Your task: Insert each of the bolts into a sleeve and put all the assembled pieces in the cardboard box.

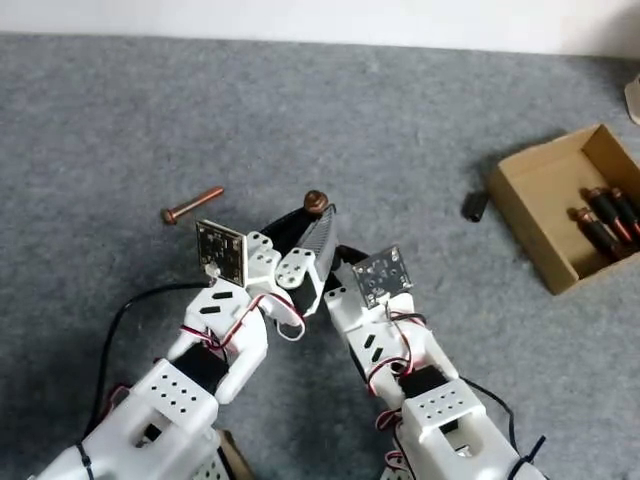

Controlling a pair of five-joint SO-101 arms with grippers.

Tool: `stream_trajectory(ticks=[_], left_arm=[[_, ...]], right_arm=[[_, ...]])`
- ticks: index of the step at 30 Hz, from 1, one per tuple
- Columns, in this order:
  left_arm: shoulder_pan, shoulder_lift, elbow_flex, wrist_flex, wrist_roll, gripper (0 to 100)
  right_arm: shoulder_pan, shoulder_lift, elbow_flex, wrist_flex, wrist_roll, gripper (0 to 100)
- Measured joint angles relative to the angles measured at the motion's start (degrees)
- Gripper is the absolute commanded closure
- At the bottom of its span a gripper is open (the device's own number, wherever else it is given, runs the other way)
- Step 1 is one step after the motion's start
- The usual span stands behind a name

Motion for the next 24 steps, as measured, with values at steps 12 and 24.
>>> stream_trajectory(ticks=[12, 24], left_arm=[[0.0, 0.0, 0.0, 0.0, -5.0, 99], [0.0, 0.0, 0.0, 4.1, -5.8, 99]], right_arm=[[0.0, 0.0, 0.0, 0.0, 0.0, 99.3], [0.0, 0.0, 0.0, 0.1, 0.1, 99.3]])
